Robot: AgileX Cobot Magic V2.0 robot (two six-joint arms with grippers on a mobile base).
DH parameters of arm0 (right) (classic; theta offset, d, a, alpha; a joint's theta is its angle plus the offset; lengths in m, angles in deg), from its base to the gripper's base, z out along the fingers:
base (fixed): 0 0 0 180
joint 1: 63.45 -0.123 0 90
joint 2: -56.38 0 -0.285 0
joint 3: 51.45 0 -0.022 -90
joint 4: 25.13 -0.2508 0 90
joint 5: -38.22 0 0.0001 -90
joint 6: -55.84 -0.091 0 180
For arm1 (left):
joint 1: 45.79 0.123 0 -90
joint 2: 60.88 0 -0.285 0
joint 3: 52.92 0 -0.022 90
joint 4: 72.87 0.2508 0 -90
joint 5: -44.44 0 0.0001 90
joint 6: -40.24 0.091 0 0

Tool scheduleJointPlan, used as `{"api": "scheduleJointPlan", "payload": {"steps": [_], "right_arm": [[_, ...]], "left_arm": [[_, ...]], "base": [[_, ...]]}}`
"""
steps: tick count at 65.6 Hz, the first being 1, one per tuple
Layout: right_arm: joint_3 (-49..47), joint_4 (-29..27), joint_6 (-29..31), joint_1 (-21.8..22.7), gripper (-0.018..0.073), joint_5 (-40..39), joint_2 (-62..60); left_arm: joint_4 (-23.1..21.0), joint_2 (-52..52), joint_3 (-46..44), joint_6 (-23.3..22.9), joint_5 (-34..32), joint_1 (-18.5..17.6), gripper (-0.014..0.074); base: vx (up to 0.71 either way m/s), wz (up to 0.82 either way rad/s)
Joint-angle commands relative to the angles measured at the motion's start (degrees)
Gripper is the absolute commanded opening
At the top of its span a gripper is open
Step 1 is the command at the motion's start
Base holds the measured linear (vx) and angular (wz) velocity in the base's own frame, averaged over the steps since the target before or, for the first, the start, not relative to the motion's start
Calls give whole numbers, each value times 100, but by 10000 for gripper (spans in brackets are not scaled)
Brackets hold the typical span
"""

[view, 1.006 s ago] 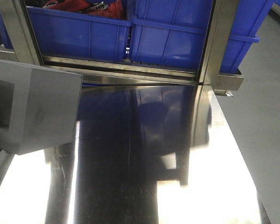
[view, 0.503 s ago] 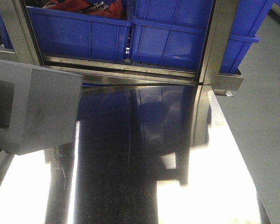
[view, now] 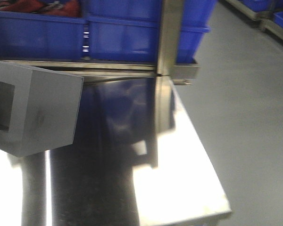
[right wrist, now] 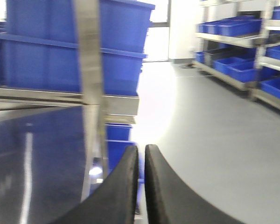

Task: Sort gray base to blue bin
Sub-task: 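Hold the gray block in the left gripper while the base turns away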

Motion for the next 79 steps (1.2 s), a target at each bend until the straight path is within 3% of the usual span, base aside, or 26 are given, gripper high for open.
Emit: {"api": "scheduleJointPlan", "payload": {"steps": [1, 79], "right_arm": [[5, 36, 38, 23, -4, -425, -45], [5, 36, 38, 23, -4, -425, -45]], "left_arm": [[-26, -6, -183, -32, -643, -29, 157], [-26, -6, -183, -32, -643, -29, 157]], "base": [[-12, -59], [-4, -75]]}}
